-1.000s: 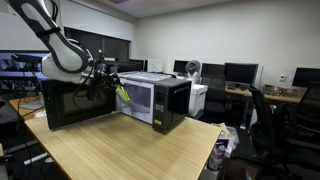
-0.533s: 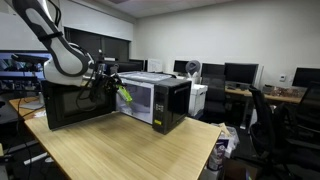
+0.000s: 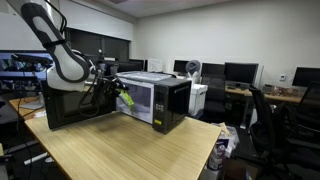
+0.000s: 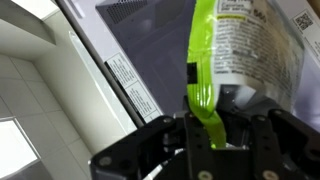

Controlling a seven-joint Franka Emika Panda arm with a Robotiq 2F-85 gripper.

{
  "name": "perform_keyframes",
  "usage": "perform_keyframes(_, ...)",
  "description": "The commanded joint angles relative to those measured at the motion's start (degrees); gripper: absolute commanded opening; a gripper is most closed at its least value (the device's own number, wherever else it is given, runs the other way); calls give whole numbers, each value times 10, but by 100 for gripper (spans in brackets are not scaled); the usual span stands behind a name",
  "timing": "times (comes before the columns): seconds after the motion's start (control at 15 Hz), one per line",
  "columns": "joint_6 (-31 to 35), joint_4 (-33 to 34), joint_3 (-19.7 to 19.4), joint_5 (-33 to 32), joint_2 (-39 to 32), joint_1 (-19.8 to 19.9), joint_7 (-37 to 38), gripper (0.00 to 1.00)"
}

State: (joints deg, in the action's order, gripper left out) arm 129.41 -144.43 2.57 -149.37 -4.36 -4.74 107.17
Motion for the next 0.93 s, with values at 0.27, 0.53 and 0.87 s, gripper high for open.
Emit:
perform_keyframes(0.27,-47,27,17,2,-44,9,10,2)
perform_keyframes(0.53,-62,36,22,1,-52,10,10,2)
perform_keyframes(0.87,-54,50,21,1,-51,15,7,2)
